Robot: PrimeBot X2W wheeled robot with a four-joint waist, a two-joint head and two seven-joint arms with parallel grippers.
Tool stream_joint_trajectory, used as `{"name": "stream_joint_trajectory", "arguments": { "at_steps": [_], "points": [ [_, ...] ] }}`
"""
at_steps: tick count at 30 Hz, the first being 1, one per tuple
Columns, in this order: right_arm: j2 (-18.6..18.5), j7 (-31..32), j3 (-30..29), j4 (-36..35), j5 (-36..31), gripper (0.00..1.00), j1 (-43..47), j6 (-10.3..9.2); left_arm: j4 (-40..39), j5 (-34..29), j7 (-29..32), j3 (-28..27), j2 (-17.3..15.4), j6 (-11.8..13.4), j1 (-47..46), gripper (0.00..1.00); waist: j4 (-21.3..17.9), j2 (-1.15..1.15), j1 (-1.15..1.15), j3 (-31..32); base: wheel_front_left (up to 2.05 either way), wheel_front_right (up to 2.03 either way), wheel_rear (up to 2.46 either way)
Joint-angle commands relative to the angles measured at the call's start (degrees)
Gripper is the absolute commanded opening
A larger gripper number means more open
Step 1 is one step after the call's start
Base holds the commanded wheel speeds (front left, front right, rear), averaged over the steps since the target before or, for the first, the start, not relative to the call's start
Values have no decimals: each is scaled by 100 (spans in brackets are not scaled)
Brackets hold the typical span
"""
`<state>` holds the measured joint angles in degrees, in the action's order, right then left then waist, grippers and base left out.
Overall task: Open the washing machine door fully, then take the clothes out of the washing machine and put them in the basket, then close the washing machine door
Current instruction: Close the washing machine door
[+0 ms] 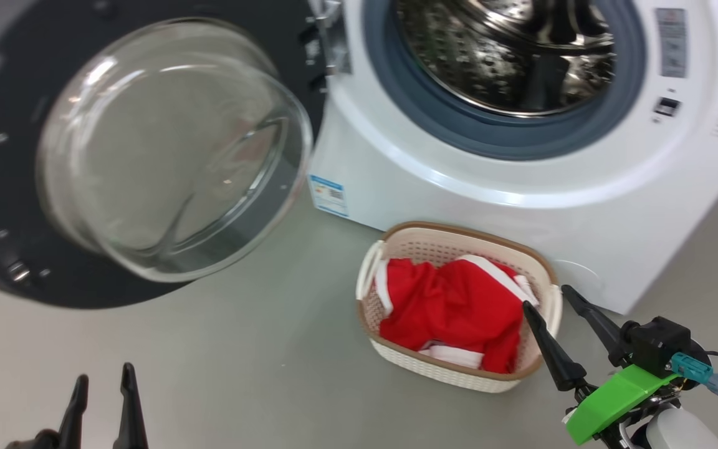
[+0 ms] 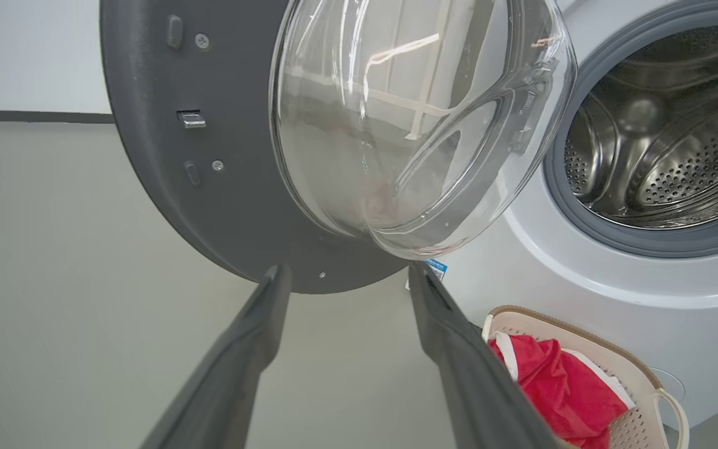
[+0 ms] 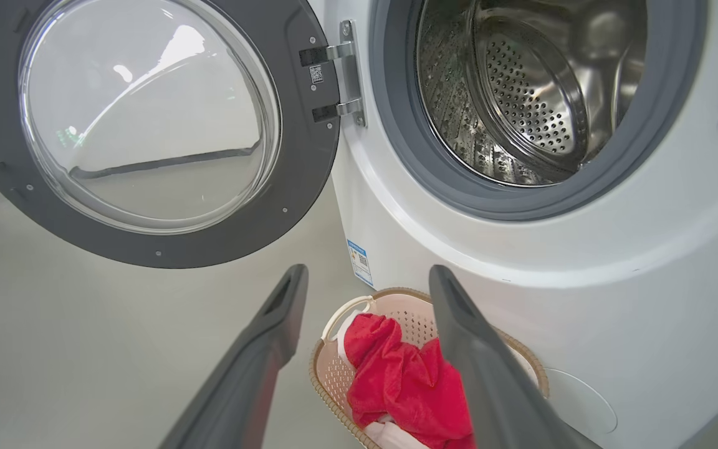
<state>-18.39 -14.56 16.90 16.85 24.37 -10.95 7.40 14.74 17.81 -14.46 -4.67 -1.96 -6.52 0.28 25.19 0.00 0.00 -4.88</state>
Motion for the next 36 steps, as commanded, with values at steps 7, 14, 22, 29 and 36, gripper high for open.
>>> {"name": "stream_joint_trajectory", "arguments": {
  "at_steps": [7,14,22,29,36],
  "points": [
    [-66,-44,206,-60,58,100,-319,9,-116,150,-54,-131,-92,96,70,100,473,0,0,43,0,0,0],
    [-56,-44,307,-27,72,100,-448,9,-203,218,-54,-144,-92,141,100,100,495,0,0,3,0,0,0],
    [-70,-44,330,-27,87,100,-498,9,-263,280,-54,-139,-92,160,97,100,504,0,0,-38,0,0,0],
    [-74,-44,293,-80,86,100,-449,9,-649,589,-54,-435,-92,91,-87,0,510,0,0,-53,0,0,0],
    [-73,-44,223,-149,46,100,-357,9,-1566,735,-54,-1126,-498,-81,-772,0,512,0,0,-97,0,0,0]
  ]
}}
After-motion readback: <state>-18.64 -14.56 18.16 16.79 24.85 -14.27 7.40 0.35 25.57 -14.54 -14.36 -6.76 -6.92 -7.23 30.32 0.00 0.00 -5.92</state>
